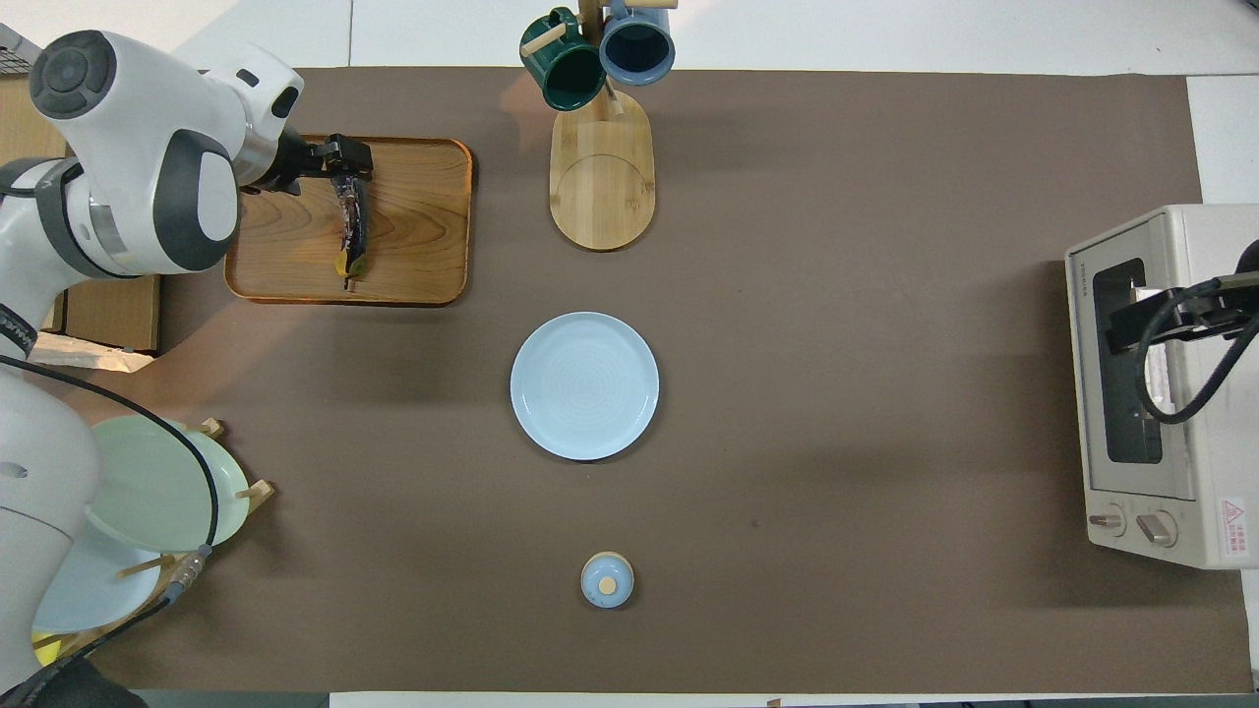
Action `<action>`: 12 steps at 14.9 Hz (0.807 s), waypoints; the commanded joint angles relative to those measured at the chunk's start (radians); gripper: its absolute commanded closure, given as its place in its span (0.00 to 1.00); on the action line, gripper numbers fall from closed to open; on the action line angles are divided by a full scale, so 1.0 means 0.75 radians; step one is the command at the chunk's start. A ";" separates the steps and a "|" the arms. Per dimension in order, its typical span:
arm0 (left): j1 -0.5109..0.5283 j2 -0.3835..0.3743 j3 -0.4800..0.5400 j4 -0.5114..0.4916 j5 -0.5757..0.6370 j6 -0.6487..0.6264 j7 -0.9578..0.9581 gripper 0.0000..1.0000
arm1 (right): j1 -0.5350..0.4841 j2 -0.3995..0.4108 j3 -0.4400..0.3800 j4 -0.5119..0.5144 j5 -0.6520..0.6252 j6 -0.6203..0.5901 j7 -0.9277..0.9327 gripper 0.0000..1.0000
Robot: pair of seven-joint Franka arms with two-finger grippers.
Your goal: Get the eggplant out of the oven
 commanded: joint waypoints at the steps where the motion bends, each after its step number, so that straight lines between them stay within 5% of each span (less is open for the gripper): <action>1: 0.043 -0.117 -0.006 -0.020 -0.001 -0.093 -0.001 0.00 | -0.005 -0.009 0.014 0.000 0.043 -0.009 0.016 0.00; 12: 0.047 -0.600 0.018 -0.111 0.089 -0.729 -0.001 0.00 | -0.013 -0.011 0.014 -0.002 0.043 -0.013 0.014 0.00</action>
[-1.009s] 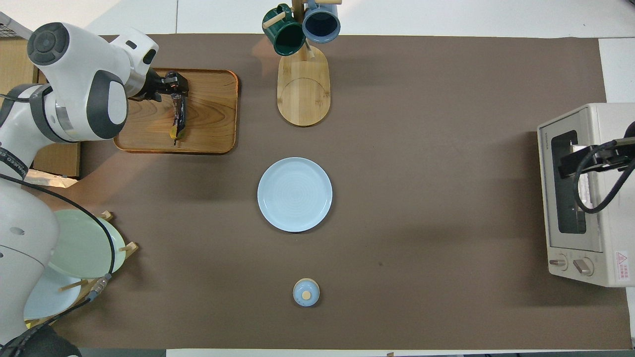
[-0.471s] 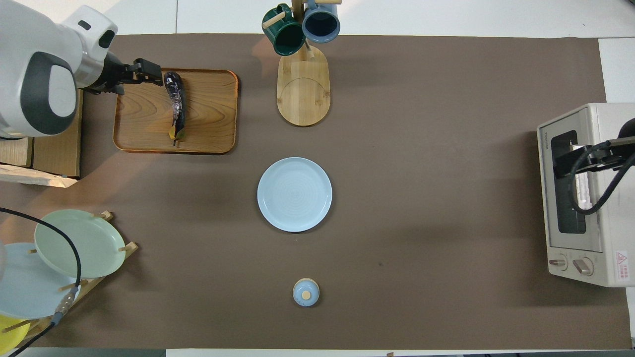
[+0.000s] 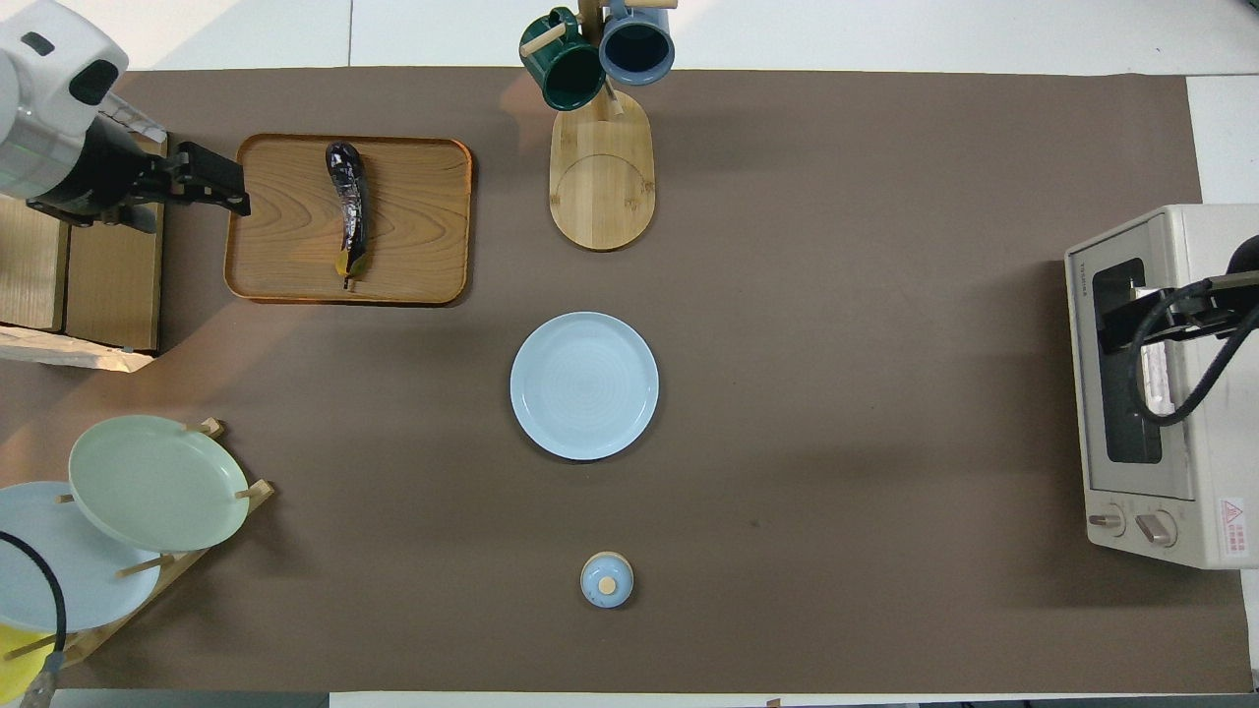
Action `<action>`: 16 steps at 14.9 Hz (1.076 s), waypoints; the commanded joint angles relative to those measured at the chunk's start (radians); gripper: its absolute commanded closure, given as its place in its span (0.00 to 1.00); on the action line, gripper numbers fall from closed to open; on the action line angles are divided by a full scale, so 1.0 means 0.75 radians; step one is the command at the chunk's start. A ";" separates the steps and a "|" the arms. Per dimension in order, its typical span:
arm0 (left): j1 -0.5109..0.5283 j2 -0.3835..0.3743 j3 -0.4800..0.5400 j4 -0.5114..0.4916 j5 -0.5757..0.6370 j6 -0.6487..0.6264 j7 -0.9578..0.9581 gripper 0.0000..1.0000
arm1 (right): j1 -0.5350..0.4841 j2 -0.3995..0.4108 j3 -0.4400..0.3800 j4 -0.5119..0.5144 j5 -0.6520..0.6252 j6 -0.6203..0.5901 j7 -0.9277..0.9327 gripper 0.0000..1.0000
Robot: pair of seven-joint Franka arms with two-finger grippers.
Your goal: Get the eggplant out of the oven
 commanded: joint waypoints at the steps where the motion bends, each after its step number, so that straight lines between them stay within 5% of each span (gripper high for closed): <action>1: -0.010 -0.192 0.003 -0.144 0.041 -0.105 0.000 0.00 | -0.014 -0.011 0.005 -0.002 0.040 -0.013 0.014 0.00; 5: -0.006 -0.305 0.005 -0.195 0.047 -0.302 0.004 0.00 | -0.012 -0.013 0.005 -0.002 0.040 -0.013 0.014 0.00; 9: -0.012 -0.361 0.003 -0.297 0.047 -0.286 0.014 0.00 | -0.014 -0.011 0.005 -0.002 0.040 -0.013 0.014 0.00; 16: -0.022 -0.355 0.001 -0.263 0.041 -0.298 0.010 0.00 | -0.014 -0.011 0.005 -0.002 0.040 -0.013 0.014 0.00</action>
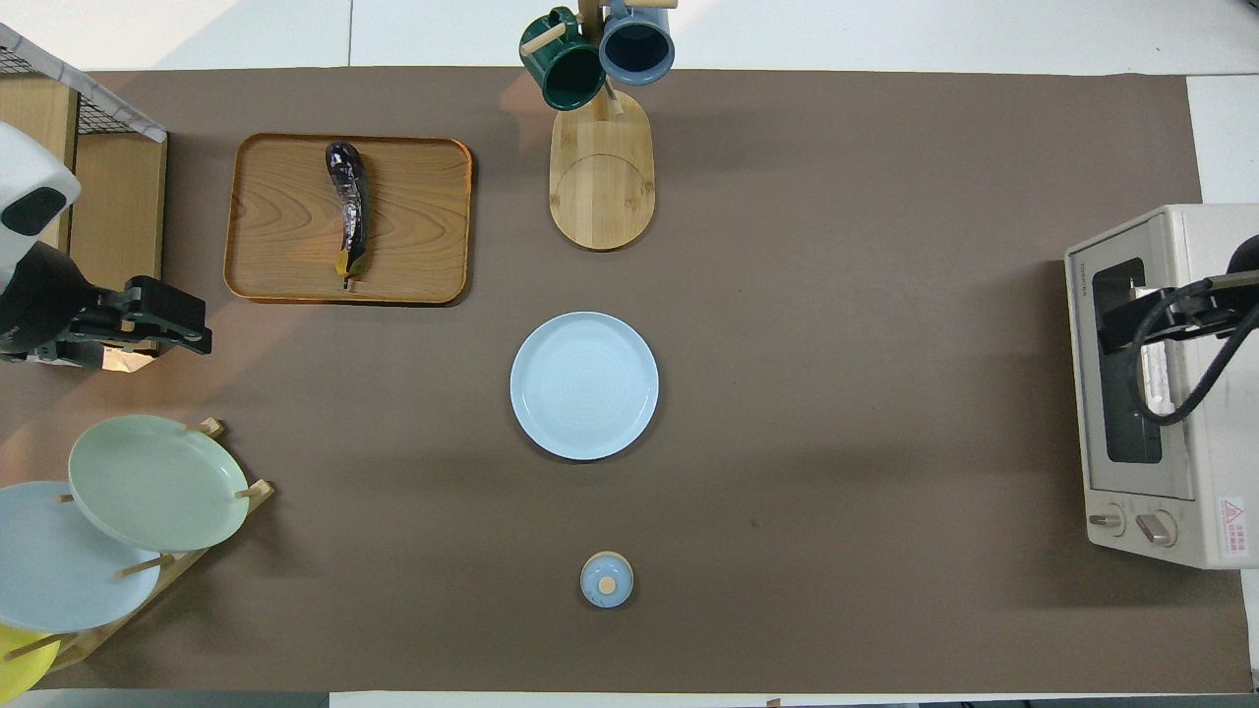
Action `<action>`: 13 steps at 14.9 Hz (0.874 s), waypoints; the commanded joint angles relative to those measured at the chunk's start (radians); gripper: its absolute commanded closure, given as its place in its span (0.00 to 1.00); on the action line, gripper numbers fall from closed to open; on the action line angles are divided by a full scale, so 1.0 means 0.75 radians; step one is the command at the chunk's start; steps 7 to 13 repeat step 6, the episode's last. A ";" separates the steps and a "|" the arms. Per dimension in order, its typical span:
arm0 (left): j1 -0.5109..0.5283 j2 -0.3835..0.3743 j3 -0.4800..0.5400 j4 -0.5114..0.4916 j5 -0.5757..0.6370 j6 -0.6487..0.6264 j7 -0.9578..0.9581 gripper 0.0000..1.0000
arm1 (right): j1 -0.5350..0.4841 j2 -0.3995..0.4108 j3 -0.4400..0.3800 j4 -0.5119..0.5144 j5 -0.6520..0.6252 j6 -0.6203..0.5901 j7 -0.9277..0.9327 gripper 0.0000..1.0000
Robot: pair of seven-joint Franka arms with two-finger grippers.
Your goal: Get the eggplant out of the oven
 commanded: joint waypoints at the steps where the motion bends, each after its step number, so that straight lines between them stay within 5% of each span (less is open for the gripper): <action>1: -0.016 -0.037 0.008 -0.014 0.023 0.001 0.011 0.00 | -0.014 -0.011 0.005 -0.002 0.040 -0.013 0.014 0.00; 13: -0.003 -0.039 0.000 -0.016 0.023 0.038 0.015 0.00 | -0.014 -0.013 0.005 -0.002 0.040 -0.013 0.014 0.00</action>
